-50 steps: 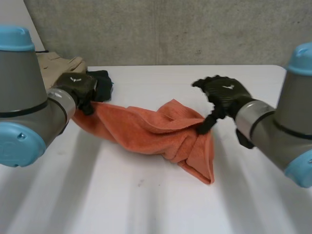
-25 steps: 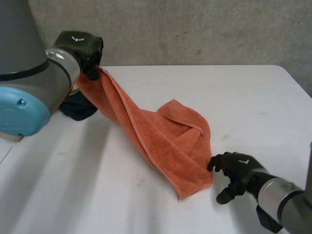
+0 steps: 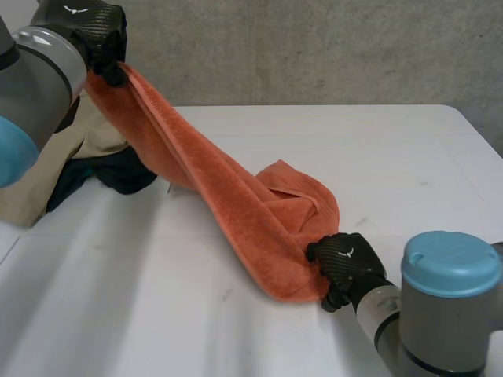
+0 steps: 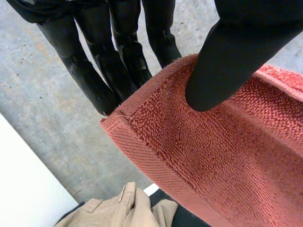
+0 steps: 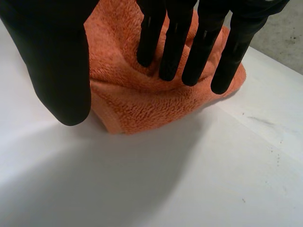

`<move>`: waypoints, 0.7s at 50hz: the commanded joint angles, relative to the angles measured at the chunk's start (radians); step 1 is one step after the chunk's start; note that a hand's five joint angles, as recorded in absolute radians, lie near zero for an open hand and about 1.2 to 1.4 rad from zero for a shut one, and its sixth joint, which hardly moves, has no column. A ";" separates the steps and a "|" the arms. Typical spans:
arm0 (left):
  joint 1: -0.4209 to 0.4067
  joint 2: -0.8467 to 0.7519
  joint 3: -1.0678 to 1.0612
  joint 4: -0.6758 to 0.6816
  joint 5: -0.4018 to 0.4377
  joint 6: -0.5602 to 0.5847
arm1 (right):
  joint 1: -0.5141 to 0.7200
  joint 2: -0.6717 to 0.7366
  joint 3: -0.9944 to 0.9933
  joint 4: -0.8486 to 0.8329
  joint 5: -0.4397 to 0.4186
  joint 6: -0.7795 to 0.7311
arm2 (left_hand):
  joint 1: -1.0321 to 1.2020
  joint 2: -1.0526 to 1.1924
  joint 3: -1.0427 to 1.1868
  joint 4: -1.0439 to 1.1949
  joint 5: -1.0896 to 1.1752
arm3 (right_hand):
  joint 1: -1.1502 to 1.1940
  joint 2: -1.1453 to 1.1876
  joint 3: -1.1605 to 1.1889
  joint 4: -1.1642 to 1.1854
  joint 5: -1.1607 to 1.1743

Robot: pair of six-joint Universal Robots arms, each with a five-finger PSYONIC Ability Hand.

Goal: Fold the laundry.

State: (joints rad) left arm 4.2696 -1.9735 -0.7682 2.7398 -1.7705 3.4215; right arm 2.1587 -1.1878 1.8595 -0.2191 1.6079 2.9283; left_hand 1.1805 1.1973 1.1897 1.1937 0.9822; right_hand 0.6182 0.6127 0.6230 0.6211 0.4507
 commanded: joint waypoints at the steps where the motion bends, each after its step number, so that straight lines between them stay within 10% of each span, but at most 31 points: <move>1: 0.027 0.004 -0.011 -0.002 0.000 -0.008 | 0.001 0.065 -0.034 -0.019 0.056 -0.012 | 0.216 0.199 0.207 0.203 0.240 | 0.248 0.254 0.244 0.246 0.242; 3: 0.035 0.007 -0.017 -0.003 0.002 -0.015 | -0.003 0.059 -0.042 -0.042 0.076 -0.021 | 0.216 0.199 0.207 0.203 0.240 | 0.776 0.781 0.771 0.773 0.769; 11: 0.055 0.053 -0.114 -0.043 0.014 -0.021 | -0.147 -0.136 -0.059 -0.051 0.162 -0.081 | 0.216 0.199 0.207 0.203 0.240 | 0.778 0.784 0.773 0.775 0.771; 20: 0.076 0.131 -0.371 -0.110 0.143 0.172 | -0.422 -0.329 -0.244 0.235 -0.064 -0.460 | 0.216 0.199 0.207 0.203 0.240 | 0.778 0.784 0.773 0.775 0.771; 27: 0.085 0.137 -0.566 -0.097 0.232 0.413 | -0.550 -0.267 -0.436 0.633 -0.224 -0.607 | 0.216 0.199 0.207 0.203 0.240 | 0.778 0.784 0.773 0.775 0.771; 35: 0.067 -0.022 -0.464 0.060 0.211 0.420 | -0.531 0.005 -0.640 0.721 -0.319 -0.663 | 0.216 0.199 0.207 0.203 0.240 | 0.778 0.784 0.773 0.775 0.771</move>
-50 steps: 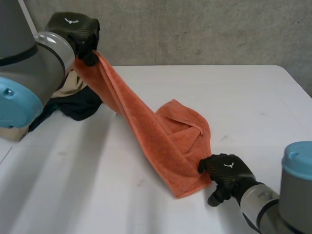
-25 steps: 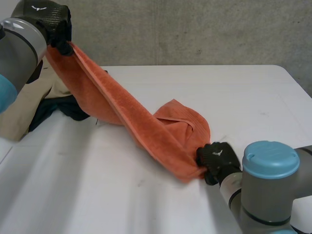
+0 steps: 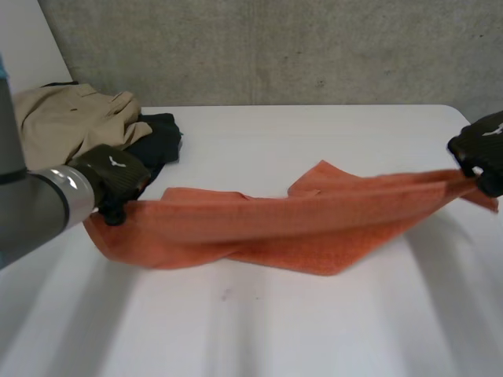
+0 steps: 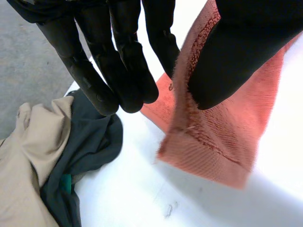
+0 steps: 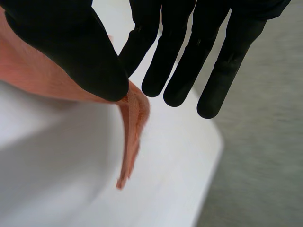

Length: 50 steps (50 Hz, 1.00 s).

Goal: Fold the laundry.

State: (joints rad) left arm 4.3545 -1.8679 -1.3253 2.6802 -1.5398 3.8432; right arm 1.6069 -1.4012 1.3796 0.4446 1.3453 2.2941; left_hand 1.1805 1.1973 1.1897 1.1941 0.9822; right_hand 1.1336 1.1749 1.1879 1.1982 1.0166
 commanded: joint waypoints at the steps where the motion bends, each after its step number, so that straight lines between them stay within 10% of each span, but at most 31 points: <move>1: -0.019 -0.149 0.128 0.138 -0.026 -0.005 | 0.025 0.247 -0.190 0.056 -0.049 -0.027 | 0.216 0.199 0.207 0.202 0.240 | 0.263 0.221 0.208 0.198 0.205; 13: -0.045 -0.292 0.741 0.530 -0.083 -0.316 | 0.055 0.489 -0.769 -0.457 0.073 0.336 | 0.216 0.199 0.207 0.202 0.240 | 0.263 0.221 0.208 0.198 0.205; 22: -0.055 -0.228 0.672 0.711 -0.129 -0.401 | -0.001 0.357 -0.613 -0.816 0.019 0.702 | 0.216 0.199 0.207 0.202 0.240 | 0.263 0.221 0.208 0.198 0.205; 36: -0.022 -0.194 0.217 0.710 -0.054 -0.406 | -0.056 0.281 -0.201 -0.617 -0.219 0.592 | 0.216 0.199 0.207 0.202 0.240 | 0.263 0.221 0.208 0.198 0.205; 50: -0.013 -0.286 -0.032 0.701 0.003 -0.285 | -0.108 0.470 0.023 -0.512 -0.273 0.332 | 0.216 0.199 0.207 0.202 0.240 | 0.263 0.221 0.208 0.198 0.205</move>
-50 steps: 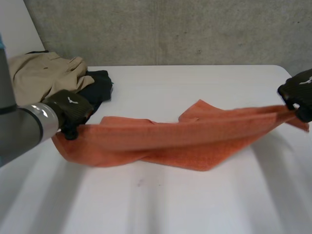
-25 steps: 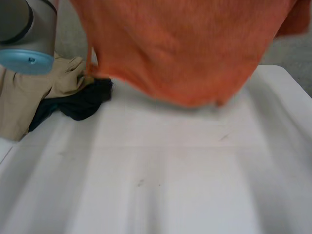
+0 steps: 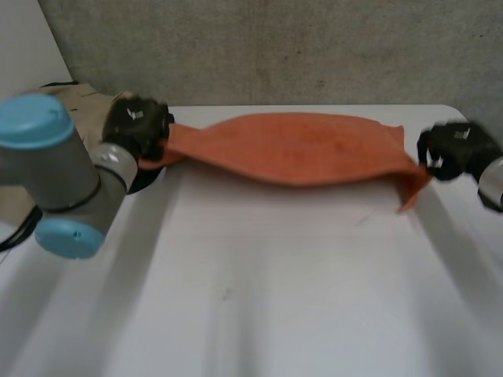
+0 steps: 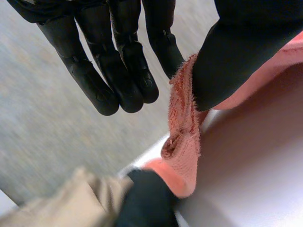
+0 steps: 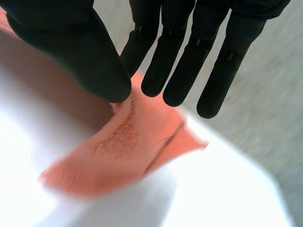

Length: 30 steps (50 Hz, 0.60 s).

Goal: Fold the laundry.

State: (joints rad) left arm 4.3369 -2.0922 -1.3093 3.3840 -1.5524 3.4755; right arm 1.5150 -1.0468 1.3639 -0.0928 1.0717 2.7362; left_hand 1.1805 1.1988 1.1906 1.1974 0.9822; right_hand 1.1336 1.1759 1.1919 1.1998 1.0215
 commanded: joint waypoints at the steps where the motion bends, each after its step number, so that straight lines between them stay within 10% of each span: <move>1: 0.006 -0.066 -0.044 -0.003 0.015 0.094 | -0.018 0.125 0.034 0.025 0.004 -0.107 | 0.216 0.197 0.206 0.199 0.240 | 0.263 0.220 0.204 0.196 0.200; 14: 0.020 -0.075 -0.010 -0.028 0.005 0.120 | -0.035 0.174 -0.046 0.071 0.148 0.166 | 0.216 0.197 0.206 0.199 0.240 | -0.230 -0.273 -0.289 -0.297 -0.293; 30: 0.023 -0.040 0.042 -0.051 -0.031 0.094 | -0.036 0.156 -0.042 0.088 0.123 0.232 | 0.216 0.197 0.206 0.199 0.240 | -0.427 -0.470 -0.486 -0.494 -0.490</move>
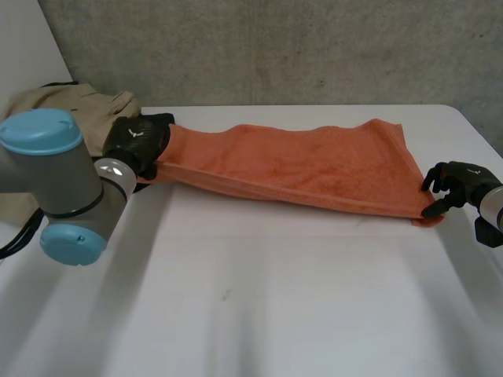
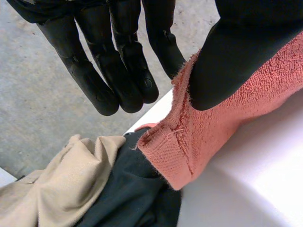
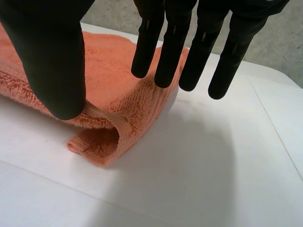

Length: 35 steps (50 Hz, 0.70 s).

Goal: Fold the laundry.

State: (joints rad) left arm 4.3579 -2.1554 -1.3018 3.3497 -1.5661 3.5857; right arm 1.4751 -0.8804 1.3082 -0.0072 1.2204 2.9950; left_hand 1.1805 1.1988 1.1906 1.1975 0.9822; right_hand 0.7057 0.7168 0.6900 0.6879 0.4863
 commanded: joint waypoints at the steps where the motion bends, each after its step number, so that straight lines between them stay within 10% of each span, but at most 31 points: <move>1: 0.000 0.022 0.047 -0.024 -0.017 -0.018 | 0.008 -0.011 0.019 0.004 -0.032 -0.047 | 0.216 0.197 0.206 0.199 0.240 | -0.023 -0.034 -0.007 -0.005 0.022; 21: -0.011 -0.063 0.312 -0.165 -0.083 -0.031 | 0.047 -0.083 0.149 -0.068 -0.068 -0.211 | 0.216 0.197 0.206 0.199 0.240 | -0.161 -0.172 -0.146 -0.143 -0.116; 35: -0.005 -0.070 0.328 -0.205 -0.094 -0.061 | 0.068 0.000 0.094 -0.165 0.074 -0.220 | 0.216 0.197 0.206 0.199 0.240 | 0.190 0.179 0.206 0.208 0.235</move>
State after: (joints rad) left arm 4.3459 -2.2320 -0.9593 3.1490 -1.6594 3.5301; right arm 1.5339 -0.9197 1.4350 -0.1369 1.2129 2.7670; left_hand 1.1805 1.1988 1.1906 1.1975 0.9820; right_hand 0.6002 0.6047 0.6098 0.6084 0.4357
